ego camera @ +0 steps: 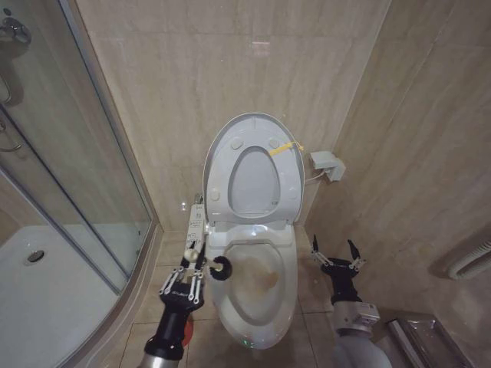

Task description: Open the toilet lid, clean the toilet bowl with a toilet brush, close the toilet lid, and flush.

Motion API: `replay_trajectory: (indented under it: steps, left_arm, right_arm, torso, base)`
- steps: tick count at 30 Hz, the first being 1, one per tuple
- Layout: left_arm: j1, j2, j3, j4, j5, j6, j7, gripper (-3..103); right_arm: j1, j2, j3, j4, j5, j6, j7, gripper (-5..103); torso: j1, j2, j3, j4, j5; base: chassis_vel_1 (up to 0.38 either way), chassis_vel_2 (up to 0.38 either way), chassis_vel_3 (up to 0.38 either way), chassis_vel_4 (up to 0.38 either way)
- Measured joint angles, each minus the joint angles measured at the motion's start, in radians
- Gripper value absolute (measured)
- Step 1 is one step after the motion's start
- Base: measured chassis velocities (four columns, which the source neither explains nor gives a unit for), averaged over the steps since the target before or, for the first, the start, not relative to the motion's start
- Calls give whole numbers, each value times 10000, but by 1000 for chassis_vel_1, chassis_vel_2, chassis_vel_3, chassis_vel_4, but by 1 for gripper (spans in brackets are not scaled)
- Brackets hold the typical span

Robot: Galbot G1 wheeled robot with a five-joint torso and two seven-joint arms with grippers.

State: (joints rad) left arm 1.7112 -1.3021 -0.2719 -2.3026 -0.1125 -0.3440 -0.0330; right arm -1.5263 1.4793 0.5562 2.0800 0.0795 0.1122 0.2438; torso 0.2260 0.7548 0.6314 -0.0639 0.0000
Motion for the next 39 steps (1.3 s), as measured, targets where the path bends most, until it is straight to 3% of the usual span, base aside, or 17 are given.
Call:
replay_trajectory:
  steps: [6, 11, 19, 29, 39]
  left_arm:
    - [-1235, 630, 8, 1331, -999, -1, 356, 21]
    - [-1932, 908, 224, 1955, -1328, 66, 360, 21]
    - [-3516, 1391, 1359, 3147, -1854, 552, 126, 21]
    - [-4914, 1473, 2473, 4624, -1888, 747, -57, 21]
    - [-6375, 1460, 3551, 5671, -1907, 1375, -203, 21]
  right_arm:
    - [0, 0, 0, 0, 0, 0, 0, 100]
    - [0, 0, -1, 0, 0, 1, -1, 100]
    - [0, 0, -1, 0, 0, 0, 0, 100]
    - [0, 0, 0, 0, 0, 1, 0, 100]
    - [0, 0, 0, 0, 0, 0, 0, 100]
  torso:
    - [0, 0, 0, 0, -2]
    - [1, 0, 0, 0, -2]
    - [1, 0, 1, 0, -1]
    - [1, 0, 1, 0, 0]
    - [1, -1, 0, -1, 1]
  base:
    - [0, 0, 0, 0]
    - [0, 0, 0, 0]
    - [0, 0, 0, 0]
    - [0, 0, 0, 0]
    - [0, 0, 0, 0]
